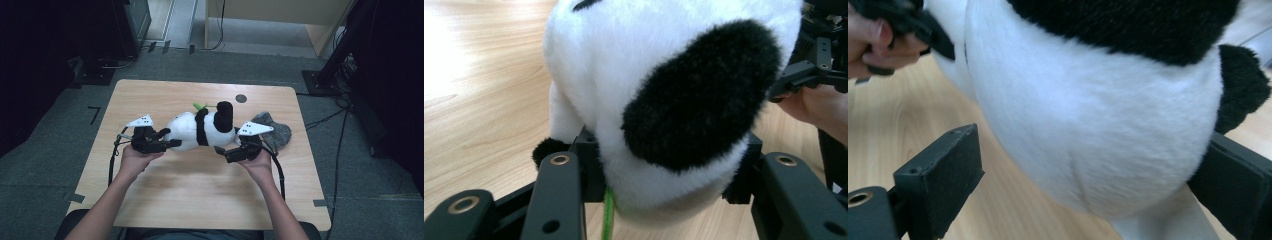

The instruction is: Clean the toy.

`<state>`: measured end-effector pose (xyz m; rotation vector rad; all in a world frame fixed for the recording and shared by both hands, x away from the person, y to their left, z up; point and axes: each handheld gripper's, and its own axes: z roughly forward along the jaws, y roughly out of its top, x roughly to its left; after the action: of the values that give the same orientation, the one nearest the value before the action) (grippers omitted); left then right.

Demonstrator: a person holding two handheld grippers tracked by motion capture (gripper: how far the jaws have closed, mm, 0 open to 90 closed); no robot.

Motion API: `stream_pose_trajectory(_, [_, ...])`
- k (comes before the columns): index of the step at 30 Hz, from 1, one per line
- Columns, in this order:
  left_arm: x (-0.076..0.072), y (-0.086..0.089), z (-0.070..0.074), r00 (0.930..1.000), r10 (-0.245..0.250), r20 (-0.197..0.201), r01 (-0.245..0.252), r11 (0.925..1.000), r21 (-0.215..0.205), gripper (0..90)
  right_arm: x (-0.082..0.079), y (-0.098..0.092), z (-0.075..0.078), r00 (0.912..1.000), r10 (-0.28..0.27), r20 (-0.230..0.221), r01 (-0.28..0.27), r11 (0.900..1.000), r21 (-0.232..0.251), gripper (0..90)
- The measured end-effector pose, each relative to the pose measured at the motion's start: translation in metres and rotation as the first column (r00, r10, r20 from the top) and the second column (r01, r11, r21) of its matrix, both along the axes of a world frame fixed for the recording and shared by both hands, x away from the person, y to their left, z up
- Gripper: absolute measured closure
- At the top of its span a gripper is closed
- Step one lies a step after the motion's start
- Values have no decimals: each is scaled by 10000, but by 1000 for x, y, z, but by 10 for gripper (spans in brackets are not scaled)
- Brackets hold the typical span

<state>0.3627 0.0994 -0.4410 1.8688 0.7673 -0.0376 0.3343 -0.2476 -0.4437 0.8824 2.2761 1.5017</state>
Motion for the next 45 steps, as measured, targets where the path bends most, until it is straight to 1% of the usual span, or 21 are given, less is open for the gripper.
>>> stream_pose_trajectory(3, [-3,-6,1,10000,-42,74,40,9999,164,482,-2,4,1,9985,-464,305,473,9984,-318,94])
stream_pose_trajectory(5, [-4,-9,0,10000,20,57,-21,9996,295,474,-4,5,0,9953,-825,498,864,9929,-812,212])
stream_pose_trajectory(8, [-3,-11,-2,9999,62,-100,-58,9991,411,447,-2,2,-1,9963,-854,57,856,9937,-720,326])
stream_pose_trajectory(9, [-3,-12,-3,9999,86,-52,-83,9987,510,429,-1,2,-2,9962,-868,-100,859,9937,-719,364])
stream_pose_trajectory(10, [-3,-13,-3,9999,133,62,-137,9977,662,399,-1,2,-1,9954,-929,-244,909,9931,-747,394])
stream_pose_trajectory(12, [-1,-14,-7,9995,66,301,-86,9977,678,306,-1,2,0,9942,-1000,-392,966,9922,-788,430])
stream_pose_trajectory(13, [0,-14,-8,9997,-6,261,-10,9980,627,263,-1,1,3,9932,-1082,-432,1047,9915,-772,439])
stream_pose_trajectory(16, [5,-12,-14,9997,-210,-96,215,9977,640,194,-2,-1,8,9906,-1245,-561,1200,9898,-764,450])
stream_pose_trajectory(17, [5,-11,-14,9998,-197,-80,201,9980,602,187,-2,-2,9,9900,-1265,-623,1217,9896,-768,452])
stream_pose_trajectory(22, [-1,-8,-12,9968,-185,776,153,9990,423,183,-2,-7,14,9836,-1457,-1067,1405,9886,-547,465])
stream_pose_trajectory(24, [-2,-6,-12,9948,-115,1009,66,9988,495,186,-1,-12,17,9790,-1634,-1222,1603,9864,-352,466])
stream_pose_trajectory(28, [-2,-3,-16,9950,45,998,-108,9980,625,187,-2,-27,20,9668,-1903,-1703,1966,9803,208,466])
stream_pose_trajectory(30, [-2,-4,-17,9950,9,1001,-71,9981,616,187,-3,-30,22,9646,-1920,-1808,2020,9786,382,465])
stream_pose_trajectory(32, [-4,-7,-18,9922,-58,1245,-38,9970,770,187,-6,-31,24,9635,-1870,-1913,2011,9779,569,465])
stream_pose_trajectory(35, [-9,-11,-18,9864,-162,1639,31,9968,798,187,-9,-28,26,9623,-1781,-2058,1957,9783,683,461])
stream_pose_trajectory(37, [-11,-13,-18,9852,-43,1714,-51,9985,544,187,-10,-26,26,9587,-1667,-2303,1906,9779,854,460])
stream_pose_trajectory(38, [-12,-14,-18,9863,-8,1648,-49,9994,342,187,-10,-25,25,9551,-1597,-2494,1897,9766,1011,461])
stream_pose_trajectory(39, [-13,-15,-19,9860,-43,1666,-12,9995,326,186,-9,-23,23,9502,-1488,-2738,1871,9750,1195,461])
stream_pose_trajectory(41, [-15,-20,-20,9837,-23,1797,-101,9976,679,184,-10,-20,22,9456,-1386,-2944,1823,9751,1262,460])
stream_pose_trajectory(42, [-15,-21,-21,9838,2,1792,-146,9968,786,184,-10,-18,21,9456,-1402,-2935,1806,9767,1155,460])
stream_pose_trajectory(45, [-15,-23,-23,9845,246,1738,-411,9949,920,198,-11,-13,22,9457,-1375,-2944,1762,9783,1092,460])
